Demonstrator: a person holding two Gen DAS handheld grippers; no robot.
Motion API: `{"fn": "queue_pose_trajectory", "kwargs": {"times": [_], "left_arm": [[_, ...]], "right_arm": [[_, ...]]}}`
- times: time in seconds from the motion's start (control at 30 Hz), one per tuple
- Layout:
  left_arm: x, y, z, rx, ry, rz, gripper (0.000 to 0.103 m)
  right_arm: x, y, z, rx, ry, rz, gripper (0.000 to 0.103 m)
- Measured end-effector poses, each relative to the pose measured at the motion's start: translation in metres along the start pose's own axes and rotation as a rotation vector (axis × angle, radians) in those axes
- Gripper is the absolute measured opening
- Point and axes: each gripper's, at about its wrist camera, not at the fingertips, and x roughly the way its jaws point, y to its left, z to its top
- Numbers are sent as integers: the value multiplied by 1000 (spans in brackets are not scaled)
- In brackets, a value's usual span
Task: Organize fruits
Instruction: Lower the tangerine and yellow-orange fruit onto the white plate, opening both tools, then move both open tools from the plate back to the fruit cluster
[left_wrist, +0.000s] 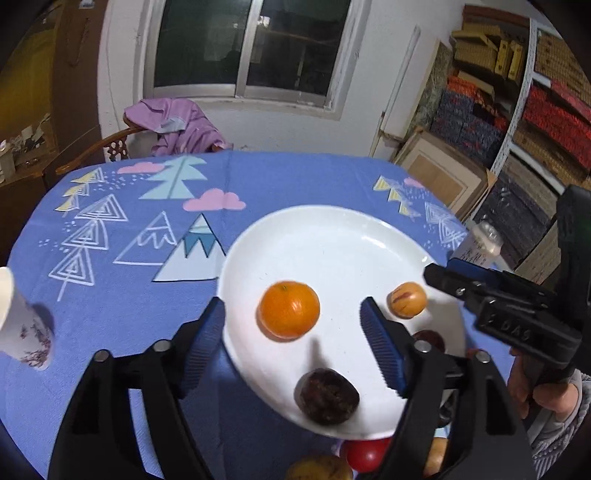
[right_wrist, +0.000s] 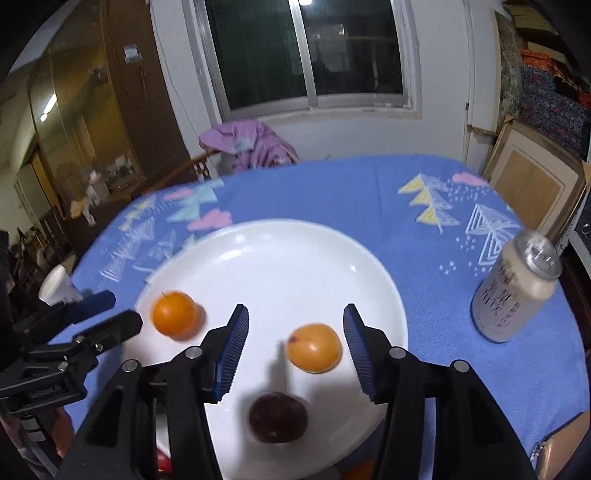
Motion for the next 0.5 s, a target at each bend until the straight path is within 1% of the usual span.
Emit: {"fn": "queue_pose_trajectory", "kwargs": {"times": [0.03, 0.07, 0.1, 0.13, 0.2, 0.23, 0.27, 0.3, 0.37, 0.43, 0.5], "left_arm": [[-8, 1, 1, -3, -17, 6, 82], [-23, 3, 1, -1, -42, 24, 85], [-32, 4, 1, 0, -52, 34, 86], [-43, 6, -1, -3, -65, 38, 86], [-65, 8, -14, -8, -77, 43, 90], [-75, 9, -24, 3, -77, 50, 90], [-84, 10, -36, 14, -82, 56, 91], [-92, 12, -52, 22, -86, 71, 94], [-101, 17, -78, 25, -69, 92, 94], [-108, 22, -105, 15, -46, 99, 94], [-117, 24, -131, 2, -34, 91, 94]], "right_arm": [[-16, 2, 4, 8, -30, 23, 54], [-31, 5, 7, 14, -55, 46, 59], [-47, 8, 8, 18, -79, 70, 66], [-68, 12, 7, 20, -111, 98, 68], [-98, 18, -1, 10, -154, 133, 75], [-113, 22, -8, -3, -171, 155, 76], [-125, 24, -18, -10, -184, 171, 80], [-133, 25, -28, -10, -193, 179, 85], [-147, 21, -55, -11, -201, 183, 86], [-155, 9, -82, 8, -230, 156, 86], [-158, -5, -103, 44, -237, 119, 87]]}}
